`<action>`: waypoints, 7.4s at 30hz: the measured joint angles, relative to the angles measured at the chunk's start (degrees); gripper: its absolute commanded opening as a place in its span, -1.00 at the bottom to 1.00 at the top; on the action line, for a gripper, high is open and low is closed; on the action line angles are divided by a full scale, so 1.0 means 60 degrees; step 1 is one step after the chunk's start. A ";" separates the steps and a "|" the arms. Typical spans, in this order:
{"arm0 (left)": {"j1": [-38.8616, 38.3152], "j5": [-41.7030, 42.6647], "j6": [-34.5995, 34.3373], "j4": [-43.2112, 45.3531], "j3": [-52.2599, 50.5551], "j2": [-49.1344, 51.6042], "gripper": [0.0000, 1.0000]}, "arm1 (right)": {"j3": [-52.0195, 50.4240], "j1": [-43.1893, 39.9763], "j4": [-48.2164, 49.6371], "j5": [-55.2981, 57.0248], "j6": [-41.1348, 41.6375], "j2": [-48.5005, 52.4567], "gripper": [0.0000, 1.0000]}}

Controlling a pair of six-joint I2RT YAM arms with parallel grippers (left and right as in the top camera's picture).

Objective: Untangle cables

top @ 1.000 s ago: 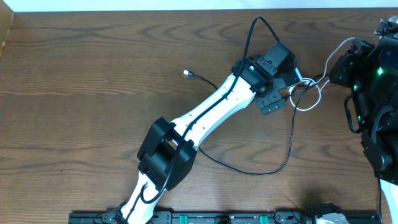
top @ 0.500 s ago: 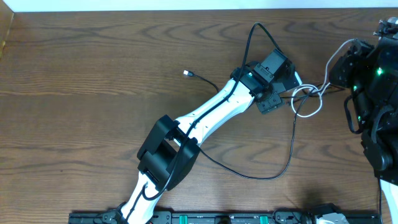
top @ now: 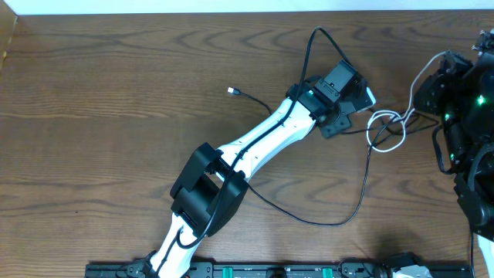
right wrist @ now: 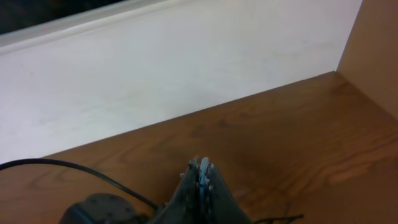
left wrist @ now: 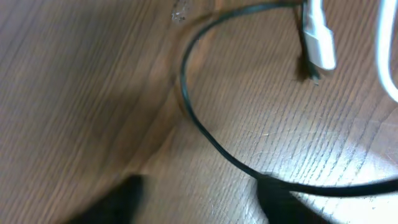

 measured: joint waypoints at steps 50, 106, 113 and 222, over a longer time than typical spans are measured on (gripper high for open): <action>-0.0372 0.1206 -0.0033 0.0707 -0.0007 0.0000 -0.85 | 0.0000 0.0000 0.0426 -0.0004 -0.0317 0.0339 -0.97; 0.4018 -0.2106 0.0809 -0.2790 -0.0171 -0.7632 -0.85 | 0.0000 -0.4809 0.1075 0.3060 -0.0510 0.1024 -0.97; 0.4557 -0.2160 0.0809 -0.2958 -0.0171 -0.7865 -0.86 | 0.0000 -0.6258 0.1162 0.3060 -0.0219 0.1752 -0.98; 0.4095 -0.6342 -0.2127 -0.5140 -0.0525 -1.0171 1.00 | 0.0102 0.4309 -0.0204 -0.2044 -0.4554 0.8990 0.99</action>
